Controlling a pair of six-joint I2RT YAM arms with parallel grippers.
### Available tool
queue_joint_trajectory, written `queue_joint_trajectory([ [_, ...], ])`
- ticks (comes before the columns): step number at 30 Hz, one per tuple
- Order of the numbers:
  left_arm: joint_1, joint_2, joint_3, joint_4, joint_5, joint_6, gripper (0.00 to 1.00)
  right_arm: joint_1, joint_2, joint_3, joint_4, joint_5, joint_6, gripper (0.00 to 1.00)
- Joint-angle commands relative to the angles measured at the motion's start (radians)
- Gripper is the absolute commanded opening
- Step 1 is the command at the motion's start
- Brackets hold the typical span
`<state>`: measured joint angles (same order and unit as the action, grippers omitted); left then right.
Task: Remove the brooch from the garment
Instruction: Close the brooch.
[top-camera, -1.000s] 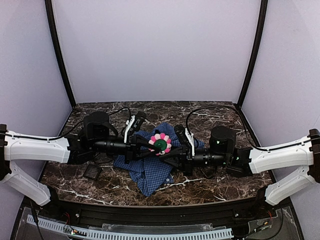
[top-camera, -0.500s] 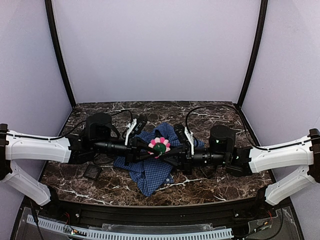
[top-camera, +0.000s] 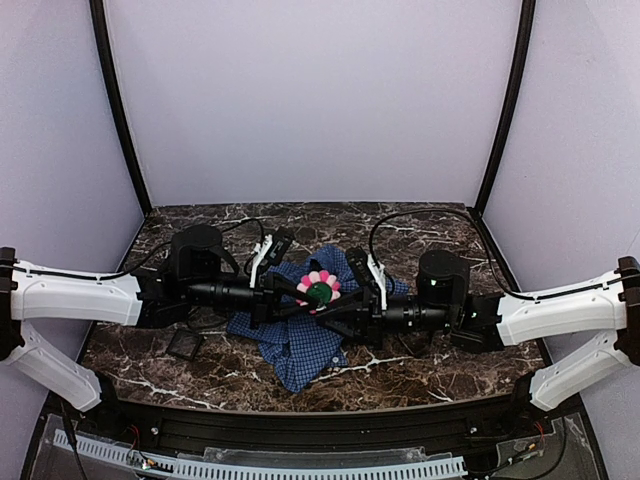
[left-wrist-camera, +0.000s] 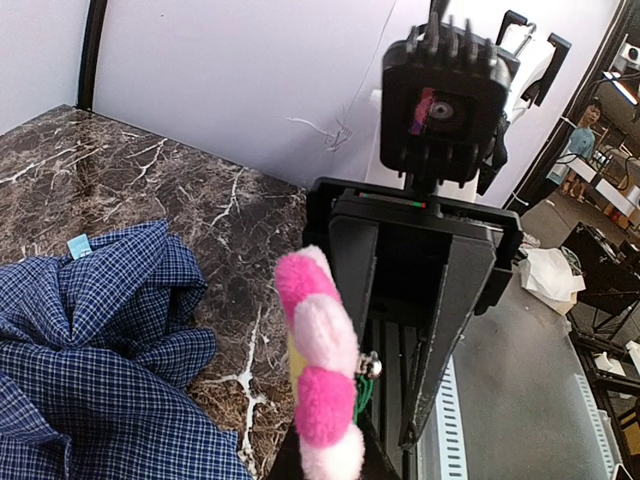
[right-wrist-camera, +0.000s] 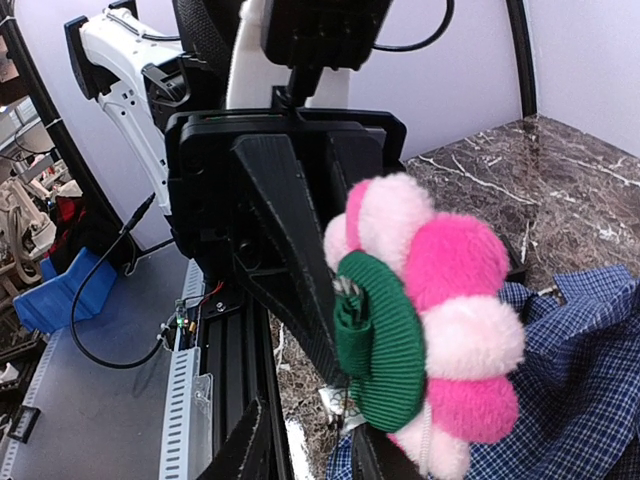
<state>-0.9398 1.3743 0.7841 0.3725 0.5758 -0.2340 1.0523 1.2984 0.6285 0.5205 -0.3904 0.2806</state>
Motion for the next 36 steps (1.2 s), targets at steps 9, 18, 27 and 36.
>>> queue_joint_trajectory([
  [9, 0.001, -0.025, -0.015, 0.023, -0.001, -0.024, 0.01, 0.003, -0.108, -0.031, -0.040, 0.086, -0.010, 0.65],
  [18, 0.000, -0.011, 0.004, -0.007, 0.056, -0.014, 0.01, -0.006, -0.205, -0.016, -0.148, 0.149, -0.096, 0.78],
  [27, -0.001, 0.017, 0.023, -0.017, 0.096, -0.013, 0.01, -0.005, -0.135, 0.056, -0.194, 0.113, -0.136, 0.77],
  [36, 0.000, 0.019, 0.027, -0.025, 0.106, -0.006, 0.01, -0.005, -0.095, 0.073, -0.173, 0.096, -0.132, 0.62],
])
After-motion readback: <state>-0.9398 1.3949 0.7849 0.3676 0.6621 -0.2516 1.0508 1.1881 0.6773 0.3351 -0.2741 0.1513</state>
